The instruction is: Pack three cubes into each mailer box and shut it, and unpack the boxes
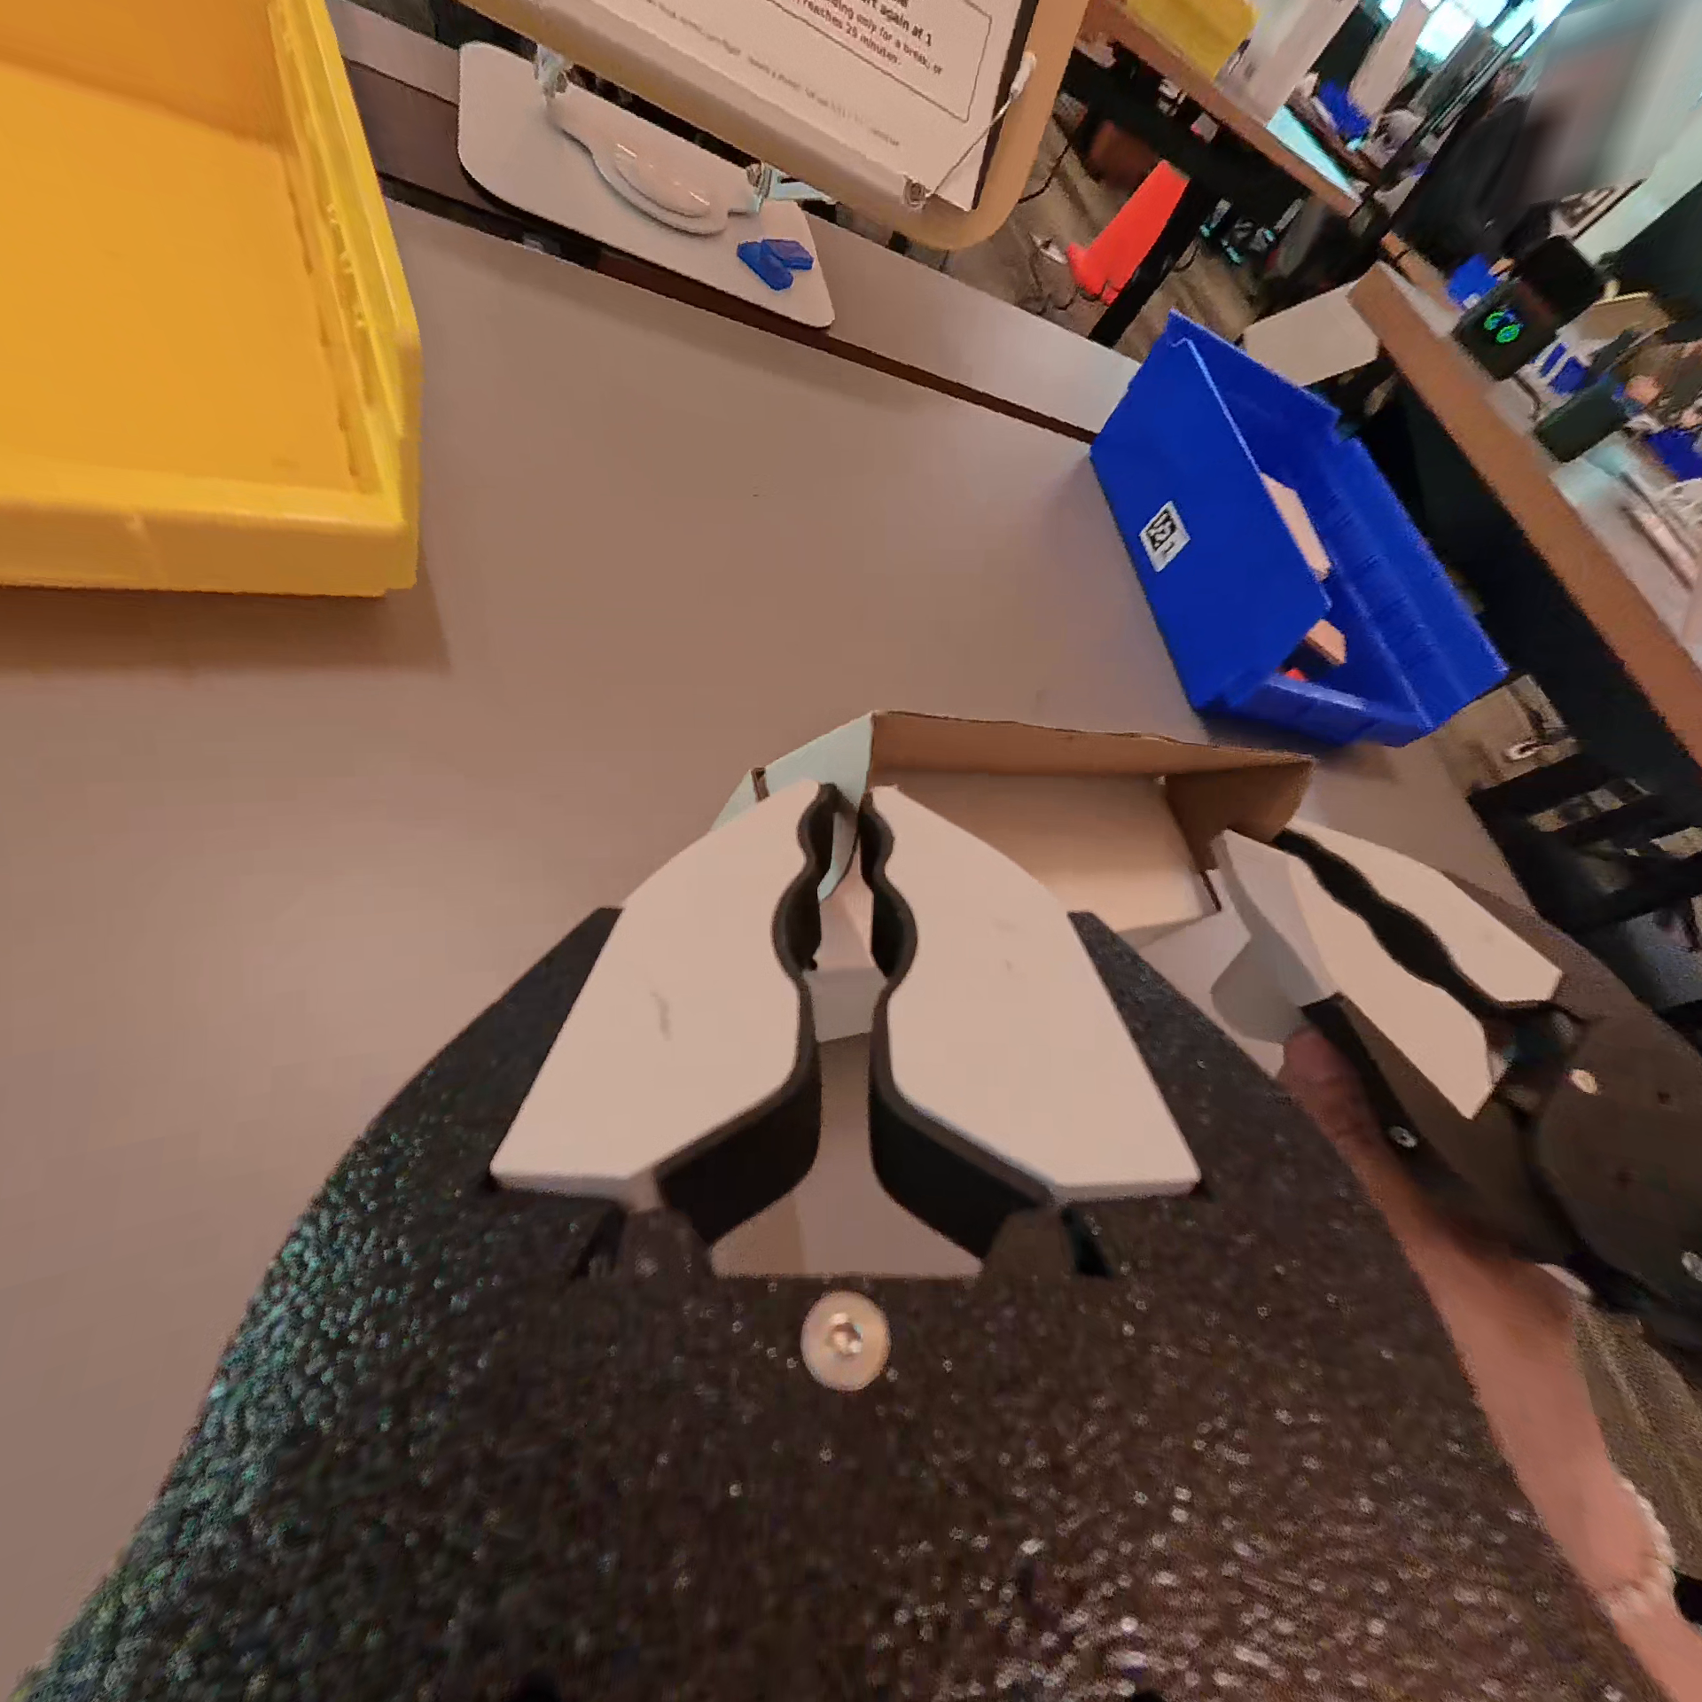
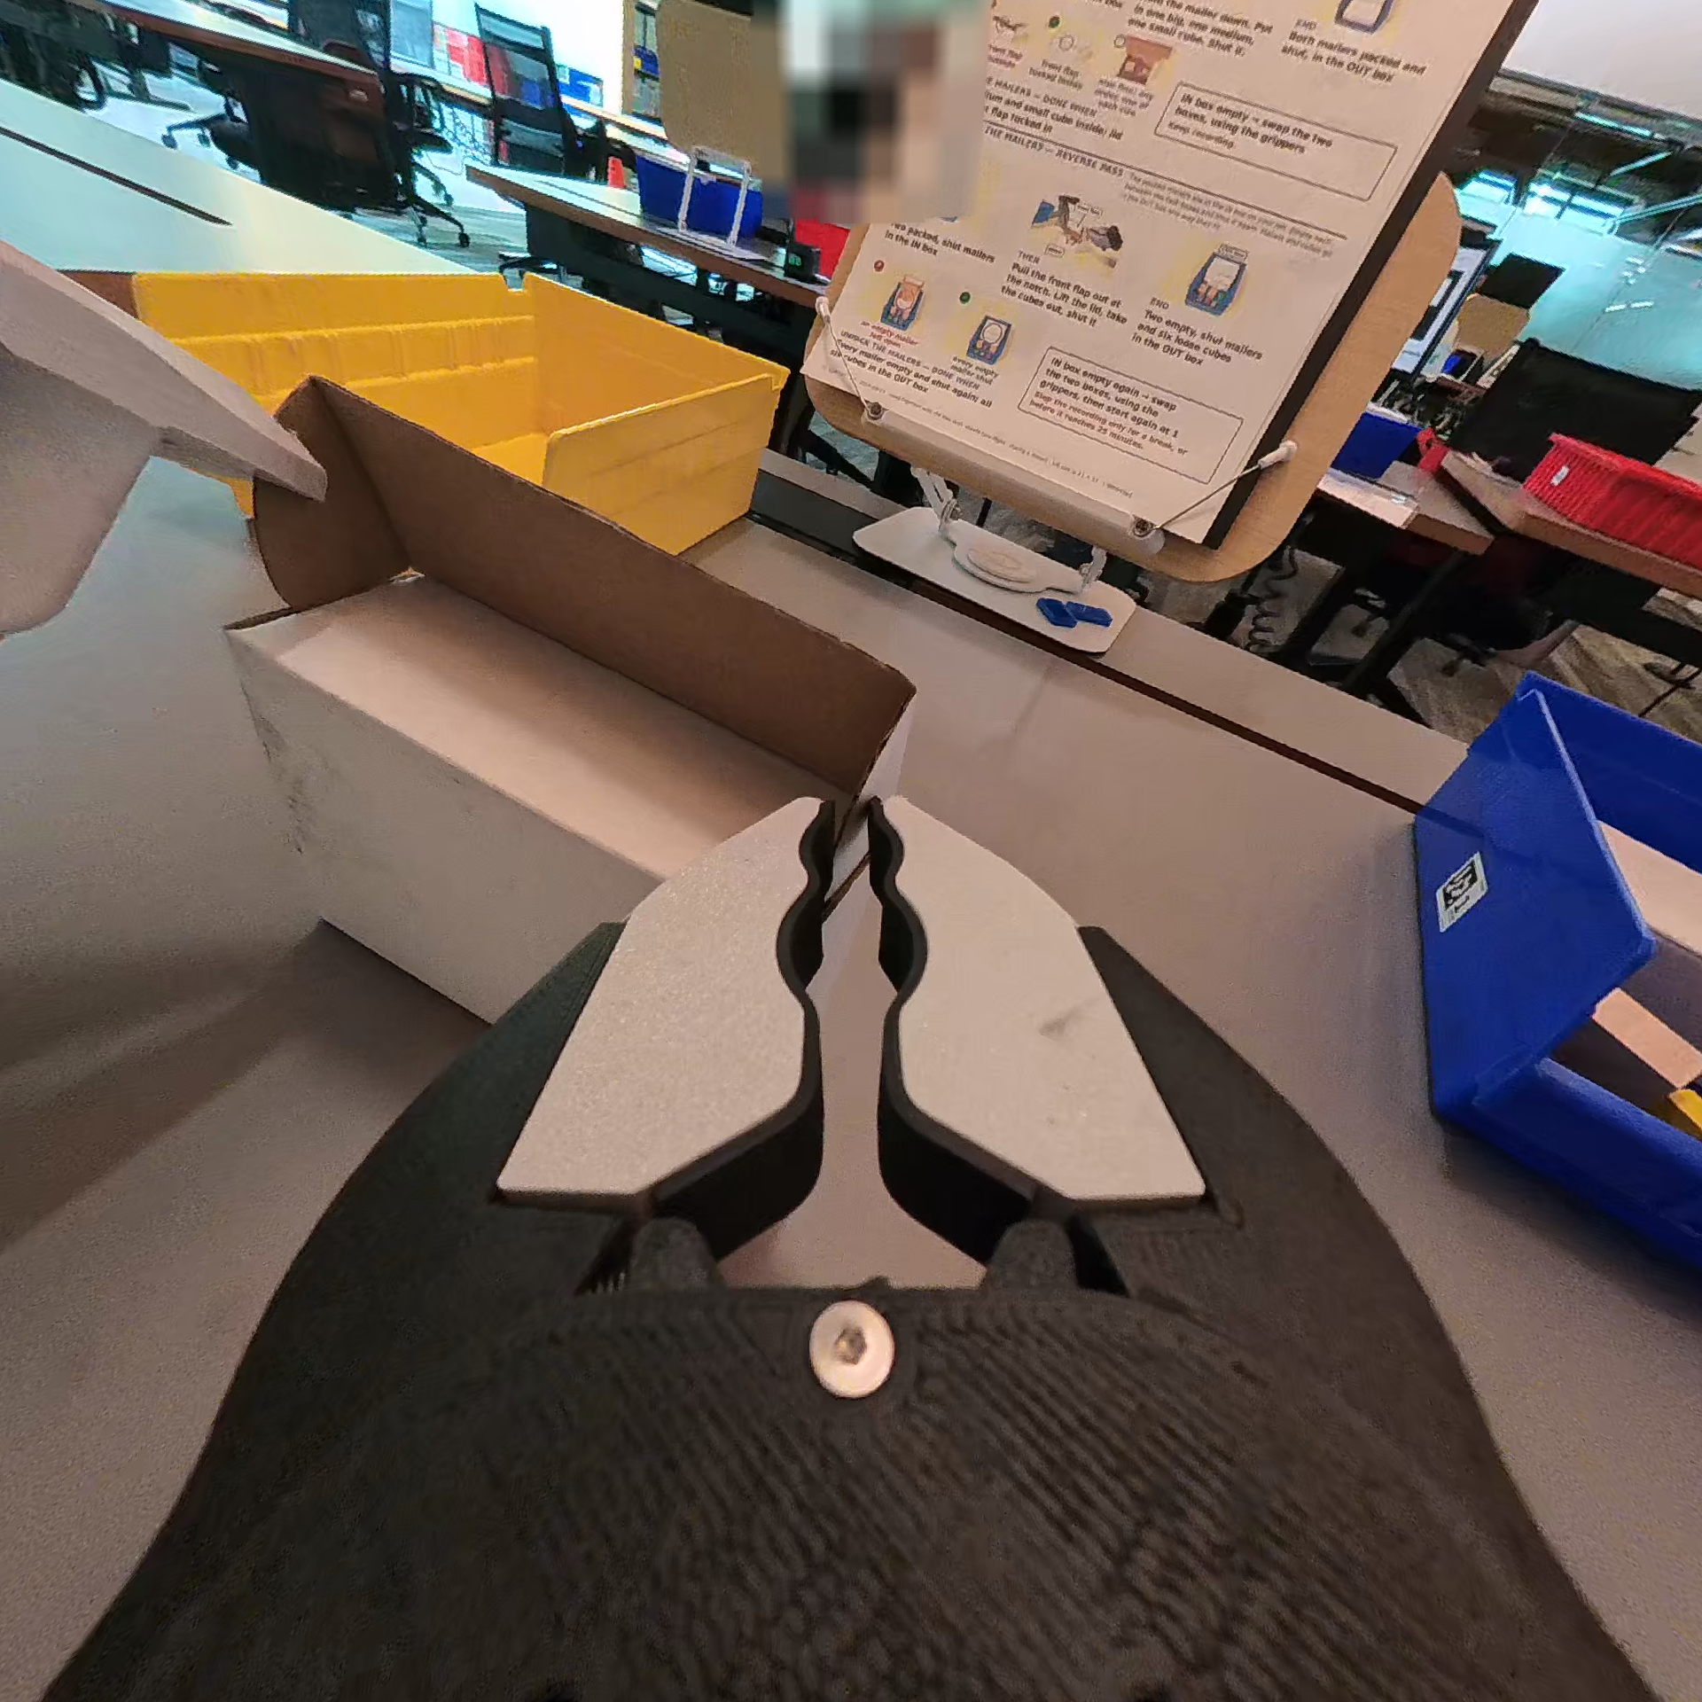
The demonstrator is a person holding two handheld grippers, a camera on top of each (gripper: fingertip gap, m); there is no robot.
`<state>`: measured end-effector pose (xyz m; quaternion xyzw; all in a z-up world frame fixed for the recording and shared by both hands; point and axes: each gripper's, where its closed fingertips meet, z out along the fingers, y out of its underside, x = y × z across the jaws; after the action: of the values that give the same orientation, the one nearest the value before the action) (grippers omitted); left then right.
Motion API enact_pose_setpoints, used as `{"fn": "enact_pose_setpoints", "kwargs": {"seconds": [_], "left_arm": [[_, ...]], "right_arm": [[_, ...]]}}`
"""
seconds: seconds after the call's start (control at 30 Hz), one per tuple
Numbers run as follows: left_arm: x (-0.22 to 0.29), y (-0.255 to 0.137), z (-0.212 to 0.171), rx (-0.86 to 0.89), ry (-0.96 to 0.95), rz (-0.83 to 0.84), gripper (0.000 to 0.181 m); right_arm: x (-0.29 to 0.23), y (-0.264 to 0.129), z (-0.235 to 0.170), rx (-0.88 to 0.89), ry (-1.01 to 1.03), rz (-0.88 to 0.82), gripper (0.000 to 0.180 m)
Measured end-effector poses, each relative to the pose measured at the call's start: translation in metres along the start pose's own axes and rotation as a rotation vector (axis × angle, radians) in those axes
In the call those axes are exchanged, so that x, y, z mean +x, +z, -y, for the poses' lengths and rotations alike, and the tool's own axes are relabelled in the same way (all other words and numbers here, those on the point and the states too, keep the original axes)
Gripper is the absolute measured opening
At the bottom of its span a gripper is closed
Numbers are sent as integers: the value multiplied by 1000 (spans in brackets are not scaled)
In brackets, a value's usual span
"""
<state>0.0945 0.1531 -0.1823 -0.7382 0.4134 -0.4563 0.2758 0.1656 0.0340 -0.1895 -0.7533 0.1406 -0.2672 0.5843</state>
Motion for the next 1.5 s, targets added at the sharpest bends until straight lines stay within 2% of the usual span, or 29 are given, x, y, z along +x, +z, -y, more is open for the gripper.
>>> {"fn": "enact_pose_setpoints", "kwargs": {"seconds": [0.33,0.53,0.67,0.83,0.9,1.0,1.2,1.3,1.4,1.5], "left_arm": [[-7,-2,-9,38,255,131,2],[-9,-4,-17,68,340,178,2],[-9,-6,-19,97,369,199,2],[-10,-3,-21,120,371,205,2],[-12,0,-24,105,380,220,2],[-9,2,-27,111,375,199,2],[-5,-1,-30,119,483,148,4],[-4,-13,-32,92,692,49,9],[1,-31,-11,160,792,19,9],[7,-34,13,237,954,39,0]], "right_arm": [[-3,-1,-4,2,-46,11,7],[-5,-2,-11,-2,-86,12,6],[-7,-6,-9,2,-92,89,8],[5,-27,36,157,-113,129,0],[17,-23,41,133,-194,85,0],[5,-12,30,35,-379,156,0],[7,0,21,-87,-789,18,0],[-3,1,-7,-240,-811,111,0],[-4,1,-6,-176,-867,84,0],[-4,1,-5,-165,-861,76,0]]}}
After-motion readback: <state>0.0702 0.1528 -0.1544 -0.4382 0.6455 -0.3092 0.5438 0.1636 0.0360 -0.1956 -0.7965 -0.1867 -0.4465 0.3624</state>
